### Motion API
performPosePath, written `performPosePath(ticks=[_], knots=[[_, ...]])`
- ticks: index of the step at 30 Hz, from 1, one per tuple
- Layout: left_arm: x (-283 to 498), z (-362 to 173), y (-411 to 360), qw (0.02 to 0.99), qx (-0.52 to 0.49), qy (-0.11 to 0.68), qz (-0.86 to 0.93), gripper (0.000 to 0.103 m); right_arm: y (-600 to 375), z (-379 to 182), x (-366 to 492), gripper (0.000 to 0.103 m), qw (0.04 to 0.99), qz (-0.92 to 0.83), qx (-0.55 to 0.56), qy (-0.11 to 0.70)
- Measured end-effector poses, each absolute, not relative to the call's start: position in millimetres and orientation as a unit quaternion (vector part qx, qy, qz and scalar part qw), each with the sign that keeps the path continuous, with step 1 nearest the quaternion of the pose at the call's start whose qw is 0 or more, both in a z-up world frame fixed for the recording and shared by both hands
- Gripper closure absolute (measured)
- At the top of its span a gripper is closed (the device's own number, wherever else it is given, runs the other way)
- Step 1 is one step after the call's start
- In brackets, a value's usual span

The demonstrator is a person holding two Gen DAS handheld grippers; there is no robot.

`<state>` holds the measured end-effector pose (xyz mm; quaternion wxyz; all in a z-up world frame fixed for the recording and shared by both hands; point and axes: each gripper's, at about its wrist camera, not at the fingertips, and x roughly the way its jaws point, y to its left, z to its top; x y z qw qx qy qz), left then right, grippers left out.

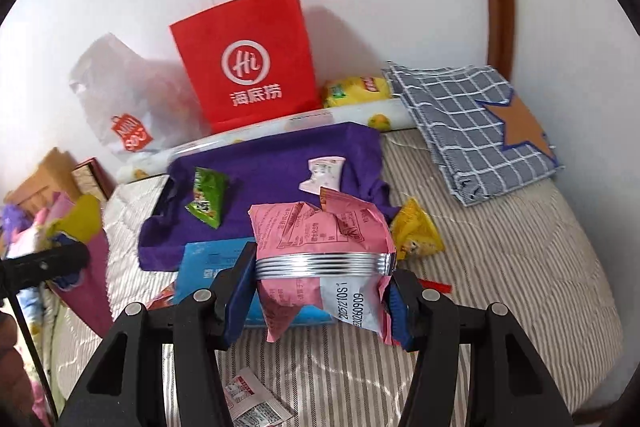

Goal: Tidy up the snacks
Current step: 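Carry both bags toward the purple towel with both tools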

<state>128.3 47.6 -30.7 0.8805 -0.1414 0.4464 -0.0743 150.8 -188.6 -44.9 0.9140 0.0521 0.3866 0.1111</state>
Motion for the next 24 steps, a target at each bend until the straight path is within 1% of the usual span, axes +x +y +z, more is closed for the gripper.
performPosePath(ticks=[8, 14, 20, 24], knots=[[127.4, -17.9, 72.6, 0.886, -0.132, 0.425, -0.128, 0.037, -177.6, -21.4, 128.8, 0.049, 0.924, 0.066, 0.067, 0.372], [128.1, -11.0, 86.1, 0.883, -0.132, 0.424, -0.150, 0.037, -168.0, -0.9, 117.8, 0.049, 0.929, 0.041, 0.089, 0.357], [130.1, -4.9, 84.8, 0.877, -0.129, 0.430, -0.169, 0.037, -169.9, 18.2, 100.1, 0.049, 0.939, 0.017, 0.088, 0.332], [127.2, 1.8, 81.5, 0.880, -0.130, 0.423, -0.175, 0.037, -175.7, 18.2, 101.2, 0.049, 0.937, 0.016, 0.077, 0.340]])
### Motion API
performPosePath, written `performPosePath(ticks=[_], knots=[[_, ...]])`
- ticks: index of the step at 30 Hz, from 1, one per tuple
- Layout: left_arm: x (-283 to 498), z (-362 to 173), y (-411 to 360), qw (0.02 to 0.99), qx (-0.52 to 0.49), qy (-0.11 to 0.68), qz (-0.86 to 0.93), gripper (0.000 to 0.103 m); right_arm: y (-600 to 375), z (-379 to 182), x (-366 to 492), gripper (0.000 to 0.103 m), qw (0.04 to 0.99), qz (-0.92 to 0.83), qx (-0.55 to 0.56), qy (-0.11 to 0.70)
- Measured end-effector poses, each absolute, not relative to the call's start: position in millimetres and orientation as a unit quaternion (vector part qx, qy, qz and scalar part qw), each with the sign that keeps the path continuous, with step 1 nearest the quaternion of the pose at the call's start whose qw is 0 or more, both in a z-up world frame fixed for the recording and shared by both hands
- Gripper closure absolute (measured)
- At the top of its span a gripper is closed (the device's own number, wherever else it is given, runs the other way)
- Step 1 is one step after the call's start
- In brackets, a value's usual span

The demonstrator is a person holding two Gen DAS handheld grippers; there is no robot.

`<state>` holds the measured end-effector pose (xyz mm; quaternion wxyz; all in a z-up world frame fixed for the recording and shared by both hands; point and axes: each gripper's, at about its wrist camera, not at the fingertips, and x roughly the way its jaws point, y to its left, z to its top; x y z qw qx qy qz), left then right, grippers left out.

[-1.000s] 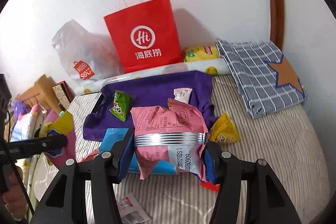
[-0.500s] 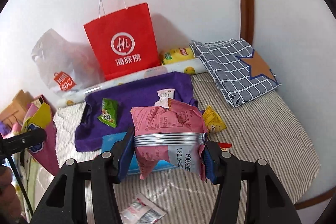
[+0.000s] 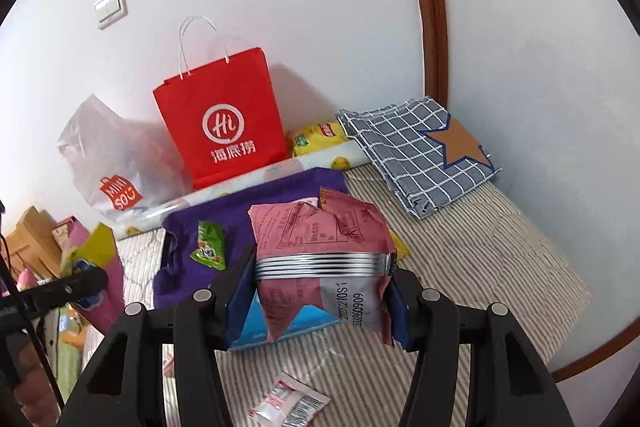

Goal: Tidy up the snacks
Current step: 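Carry both bags toward the purple towel with both tools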

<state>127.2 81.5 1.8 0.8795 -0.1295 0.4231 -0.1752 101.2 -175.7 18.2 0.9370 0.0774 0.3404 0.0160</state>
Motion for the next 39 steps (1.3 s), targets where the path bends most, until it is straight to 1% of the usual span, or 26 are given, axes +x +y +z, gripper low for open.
performPosePath(ticks=[13, 21, 27, 32, 39], knots=[[144.0, 36.8, 77.8, 0.902, -0.140, 0.390, -0.124, 0.037, -193.5, 27.5, 135.9, 0.049, 0.936, 0.081, 0.058, 0.338], [164.4, 46.5, 82.4, 0.909, -0.143, 0.381, -0.085, 0.037, -209.0, 34.0, 162.1, 0.049, 0.939, 0.106, 0.053, 0.322], [185.0, 40.2, 86.9, 0.908, -0.135, 0.391, -0.061, 0.037, -215.3, 25.4, 190.5, 0.049, 0.937, 0.118, 0.050, 0.326], [200.8, 30.1, 89.3, 0.904, -0.138, 0.402, -0.052, 0.037, -213.5, 14.2, 208.0, 0.049, 0.935, 0.126, 0.035, 0.329], [214.9, 14.5, 93.0, 0.902, -0.116, 0.416, -0.030, 0.037, -213.4, -1.9, 224.4, 0.049, 0.934, 0.117, 0.007, 0.338]])
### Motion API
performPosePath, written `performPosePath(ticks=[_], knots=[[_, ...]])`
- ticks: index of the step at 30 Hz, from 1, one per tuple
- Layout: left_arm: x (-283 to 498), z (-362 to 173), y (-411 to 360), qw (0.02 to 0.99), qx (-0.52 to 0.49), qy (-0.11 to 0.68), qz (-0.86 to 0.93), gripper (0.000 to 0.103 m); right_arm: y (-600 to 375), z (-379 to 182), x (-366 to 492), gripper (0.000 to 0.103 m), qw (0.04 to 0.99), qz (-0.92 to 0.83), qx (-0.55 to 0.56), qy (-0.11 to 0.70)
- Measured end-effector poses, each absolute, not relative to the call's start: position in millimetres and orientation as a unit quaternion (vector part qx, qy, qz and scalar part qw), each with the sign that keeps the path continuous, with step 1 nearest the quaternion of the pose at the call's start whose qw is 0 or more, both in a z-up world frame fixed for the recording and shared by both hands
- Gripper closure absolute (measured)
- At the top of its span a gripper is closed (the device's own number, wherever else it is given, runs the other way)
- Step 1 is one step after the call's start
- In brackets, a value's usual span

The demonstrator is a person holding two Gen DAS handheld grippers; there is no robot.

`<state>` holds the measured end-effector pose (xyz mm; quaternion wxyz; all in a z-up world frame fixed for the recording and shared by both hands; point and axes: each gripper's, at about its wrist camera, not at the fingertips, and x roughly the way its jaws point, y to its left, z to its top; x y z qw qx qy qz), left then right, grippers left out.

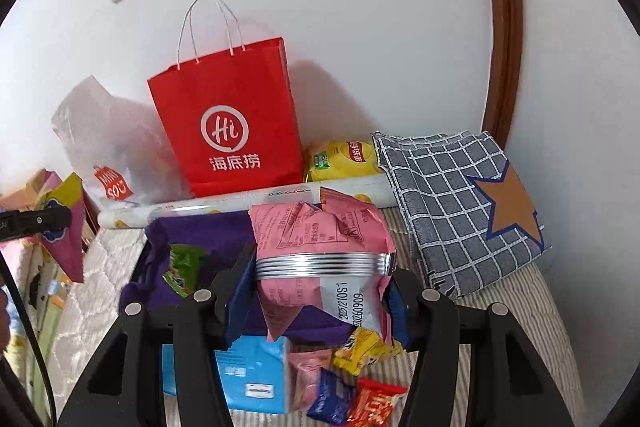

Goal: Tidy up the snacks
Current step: 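Carry both bags toward the purple towel with both tools, then lower the pink-yellow chip bag onto the towel with the left tool while the right tool lowers the pink bag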

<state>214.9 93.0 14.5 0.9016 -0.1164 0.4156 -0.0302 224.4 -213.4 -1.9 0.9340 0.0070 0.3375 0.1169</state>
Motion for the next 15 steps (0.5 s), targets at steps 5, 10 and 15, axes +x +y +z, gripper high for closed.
performPosePath(ticks=[5, 10, 15], knots=[[217.3, 8.4, 97.3, 0.900, -0.103, 0.423, -0.014, 0.037, -215.3, -12.2, 227.1, 0.049, 0.929, 0.117, -0.001, 0.352], [217.4, 3.6, 90.4, 0.900, -0.090, 0.427, -0.014, 0.037, -223.1, -9.3, 225.7, 0.049, 0.929, 0.113, 0.009, 0.353], [223.4, -4.8, 81.2, 0.895, -0.078, 0.439, -0.018, 0.037, -235.3, -8.3, 227.9, 0.049, 0.932, 0.100, 0.023, 0.348]])
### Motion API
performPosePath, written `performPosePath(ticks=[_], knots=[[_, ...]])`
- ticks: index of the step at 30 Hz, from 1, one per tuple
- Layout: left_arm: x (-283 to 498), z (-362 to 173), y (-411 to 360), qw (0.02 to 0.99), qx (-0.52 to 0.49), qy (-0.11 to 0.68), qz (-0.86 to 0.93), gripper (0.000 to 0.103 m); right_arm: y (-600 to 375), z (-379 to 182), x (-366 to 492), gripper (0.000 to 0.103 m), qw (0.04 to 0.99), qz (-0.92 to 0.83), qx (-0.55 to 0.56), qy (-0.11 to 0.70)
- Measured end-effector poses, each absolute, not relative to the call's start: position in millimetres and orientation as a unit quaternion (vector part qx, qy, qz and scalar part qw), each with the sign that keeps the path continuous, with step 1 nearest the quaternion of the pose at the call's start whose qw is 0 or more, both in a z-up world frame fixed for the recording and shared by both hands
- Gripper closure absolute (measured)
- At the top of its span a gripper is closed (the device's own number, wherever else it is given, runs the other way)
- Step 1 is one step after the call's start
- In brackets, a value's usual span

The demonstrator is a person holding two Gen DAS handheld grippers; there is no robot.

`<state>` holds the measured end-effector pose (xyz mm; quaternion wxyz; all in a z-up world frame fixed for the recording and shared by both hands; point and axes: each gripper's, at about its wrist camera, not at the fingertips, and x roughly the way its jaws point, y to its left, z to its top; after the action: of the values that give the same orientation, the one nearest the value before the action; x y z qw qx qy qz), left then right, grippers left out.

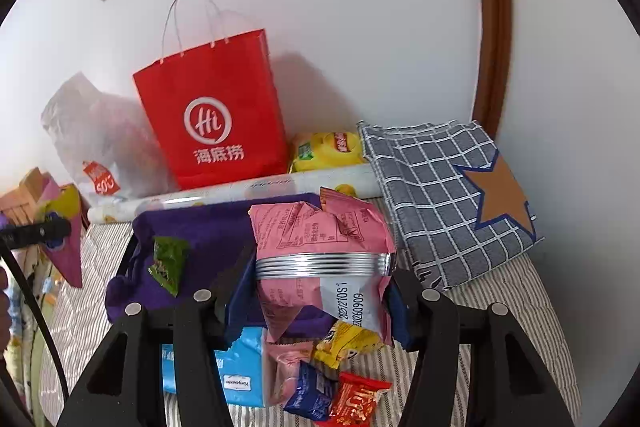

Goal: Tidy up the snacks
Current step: 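Lower the pink-yellow chip bag onto the towel with the left tool while the right tool lowers the pink bag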

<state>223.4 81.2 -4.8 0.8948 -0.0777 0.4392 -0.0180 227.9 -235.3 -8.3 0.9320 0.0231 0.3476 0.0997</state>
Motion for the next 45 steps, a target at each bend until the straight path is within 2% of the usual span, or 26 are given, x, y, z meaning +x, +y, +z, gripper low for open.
performPosePath(ticks=[14, 45], knots=[[243.6, -26.7, 80.0, 0.894, -0.084, 0.441, -0.019, 0.037, -228.8, -40.5, 248.6, 0.049, 0.925, 0.116, 0.034, 0.360], [306.8, -129.5, 81.9, 0.853, -0.095, 0.513, -0.023, 0.036, -157.5, -135.7, 320.9, 0.047, 0.874, 0.149, 0.009, 0.463]])
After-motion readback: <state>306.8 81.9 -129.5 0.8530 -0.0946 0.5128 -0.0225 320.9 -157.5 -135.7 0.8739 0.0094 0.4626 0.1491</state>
